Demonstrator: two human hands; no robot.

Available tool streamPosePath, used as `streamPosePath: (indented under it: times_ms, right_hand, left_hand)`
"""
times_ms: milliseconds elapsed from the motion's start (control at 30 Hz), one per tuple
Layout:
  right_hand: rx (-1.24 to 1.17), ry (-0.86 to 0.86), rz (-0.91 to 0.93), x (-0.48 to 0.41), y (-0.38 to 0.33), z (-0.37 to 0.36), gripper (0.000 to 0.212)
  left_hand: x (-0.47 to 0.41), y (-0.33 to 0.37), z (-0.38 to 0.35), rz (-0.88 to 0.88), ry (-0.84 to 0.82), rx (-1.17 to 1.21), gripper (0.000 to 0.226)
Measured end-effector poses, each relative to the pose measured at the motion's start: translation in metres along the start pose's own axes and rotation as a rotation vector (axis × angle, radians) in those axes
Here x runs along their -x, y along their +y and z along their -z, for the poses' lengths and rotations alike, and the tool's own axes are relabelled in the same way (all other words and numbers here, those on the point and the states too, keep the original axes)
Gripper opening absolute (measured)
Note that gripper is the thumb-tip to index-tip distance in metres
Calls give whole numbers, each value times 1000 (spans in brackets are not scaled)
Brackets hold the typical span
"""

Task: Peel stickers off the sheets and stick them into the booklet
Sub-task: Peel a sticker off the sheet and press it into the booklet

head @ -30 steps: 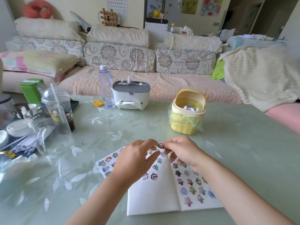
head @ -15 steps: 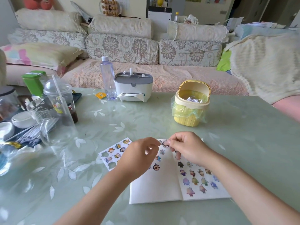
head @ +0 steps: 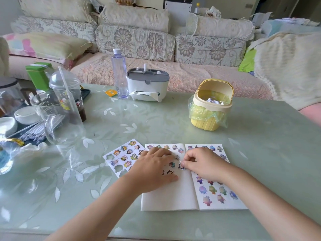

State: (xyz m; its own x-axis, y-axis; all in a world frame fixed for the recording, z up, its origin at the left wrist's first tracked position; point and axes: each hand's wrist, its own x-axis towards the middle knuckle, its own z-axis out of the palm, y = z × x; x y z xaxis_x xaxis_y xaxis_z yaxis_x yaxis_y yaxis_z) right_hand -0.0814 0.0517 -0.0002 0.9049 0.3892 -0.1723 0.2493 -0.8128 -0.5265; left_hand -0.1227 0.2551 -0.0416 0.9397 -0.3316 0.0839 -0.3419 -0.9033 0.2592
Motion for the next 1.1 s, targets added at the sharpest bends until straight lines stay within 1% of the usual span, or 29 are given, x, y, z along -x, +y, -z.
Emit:
streamPosePath:
  times_ms: [100,200,333,500,567,633,700,733,900,1000,1100]
  right_hand:
    - [106,33,35,-2,-4,-2,17]
    - [170,30,61,-2,-9,-2,14]
    - [284,71,56,-3,-12,-2,13]
    - [481,168,71,2,-17,-3,19]
    - [489,202,68,4,-15,-5,21]
    - [416,239,87,7,-10,-9,16]
    - [373,282,154,12,-4,-15,7]
    - [368,293,187,14,0,-18,7]
    - [421,333,326,28,17,-26,31]
    - [435,332,354,34,22,-28,30]
    - [488,298,340,35,22,-28,35]
  left_hand:
    - [0,0,1,-3,6,10,64]
    - [0,-1,1,-8,14,16,64]
    - [0,-1,-1,-18,23,3,65]
    - [2,0,-5,-50,84,15,63]
    - [3,1,-6,-83,129,72,59]
    - [5,4,-8,-118,147,154,50]
    - [8,7,-10,-157,144,189,39]
    - [9,7,-12,-173,143,194,36]
    - [15,7,-23,-219,231,129,38]
    - [16,7,-24,-267,296,63,35]
    - [16,6,-24,-310,310,6,34]
